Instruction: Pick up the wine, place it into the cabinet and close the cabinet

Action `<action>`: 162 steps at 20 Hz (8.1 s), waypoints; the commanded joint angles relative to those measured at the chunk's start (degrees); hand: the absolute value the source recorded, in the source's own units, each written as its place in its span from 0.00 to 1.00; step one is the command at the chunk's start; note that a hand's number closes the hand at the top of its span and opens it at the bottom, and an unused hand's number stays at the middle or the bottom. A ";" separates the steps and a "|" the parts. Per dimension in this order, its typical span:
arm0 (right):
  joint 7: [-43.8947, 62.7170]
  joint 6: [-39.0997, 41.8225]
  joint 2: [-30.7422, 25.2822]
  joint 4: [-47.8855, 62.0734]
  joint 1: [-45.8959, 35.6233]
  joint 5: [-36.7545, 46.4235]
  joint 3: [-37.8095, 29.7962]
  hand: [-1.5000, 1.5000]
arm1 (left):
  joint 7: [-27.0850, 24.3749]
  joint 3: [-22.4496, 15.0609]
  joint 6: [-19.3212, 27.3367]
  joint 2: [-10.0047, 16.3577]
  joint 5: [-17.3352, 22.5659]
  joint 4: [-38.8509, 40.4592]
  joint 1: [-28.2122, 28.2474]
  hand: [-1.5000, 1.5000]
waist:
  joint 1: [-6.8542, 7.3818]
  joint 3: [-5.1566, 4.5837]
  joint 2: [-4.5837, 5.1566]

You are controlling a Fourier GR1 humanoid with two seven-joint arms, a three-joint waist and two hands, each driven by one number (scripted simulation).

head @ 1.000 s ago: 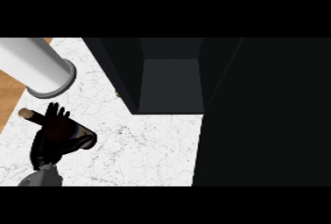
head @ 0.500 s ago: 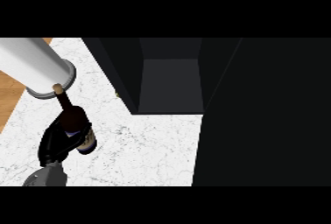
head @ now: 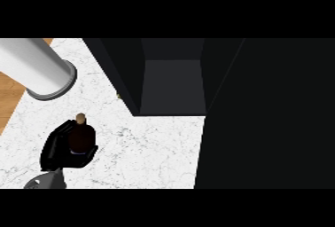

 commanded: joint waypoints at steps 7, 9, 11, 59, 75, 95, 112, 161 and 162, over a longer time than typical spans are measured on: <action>2.59 -1.49 0.99 -4.07 -2.70 -0.36 1.31 0.00 | -11.34 -1.03 -0.07 0.91 -3.36 -5.22 4.29 1.00 | 0.50 -0.02 0.03; 3.84 -0.71 0.06 -4.50 -1.07 -2.65 -0.32 0.00 | -13.05 -0.46 4.06 -0.34 -4.61 -4.85 1.58 1.00 | 0.22 -0.01 0.06; 3.19 -0.10 -0.26 -6.70 1.14 -4.14 -1.77 0.00 | -8.39 -1.51 4.69 -1.69 -2.91 -13.81 3.82 1.00 | 0.42 0.05 -0.09; 2.55 4.17 0.20 -6.92 2.36 -9.27 -6.57 0.00 | 31.74 -38.18 49.24 -9.56 -1.24 -34.04 -25.18 1.00 | -0.26 0.00 0.06; 4.03 3.27 1.36 -7.87 3.08 -4.68 -2.33 0.00 | 18.55 -40.66 52.34 -9.56 9.39 -24.76 -22.35 1.00 | -0.24 -0.02 0.09; -2.21 3.44 2.04 -1.02 0.30 -3.80 -4.28 0.00 | 4.70 -32.05 46.67 -9.56 9.01 -3.25 -27.18 1.00 | -0.06 -0.01 0.20; 0.67 3.46 1.95 -2.31 -0.58 -6.48 -5.35 0.00 | 1.95 -27.46 42.62 -9.54 15.90 12.31 -37.80 1.00 | -0.67 -0.02 0.32; -3.82 6.48 3.98 1.29 0.67 -4.37 -1.06 0.00 | -12.96 -8.36 38.90 -7.28 17.43 51.17 -60.58 0.00 | -3.64 -0.02 1.67; -3.32 6.79 3.65 -0.30 2.16 -5.02 -1.38 0.00 | -13.82 -8.42 41.39 -9.37 17.23 51.51 -59.74 0.00 | -3.41 -0.01 1.41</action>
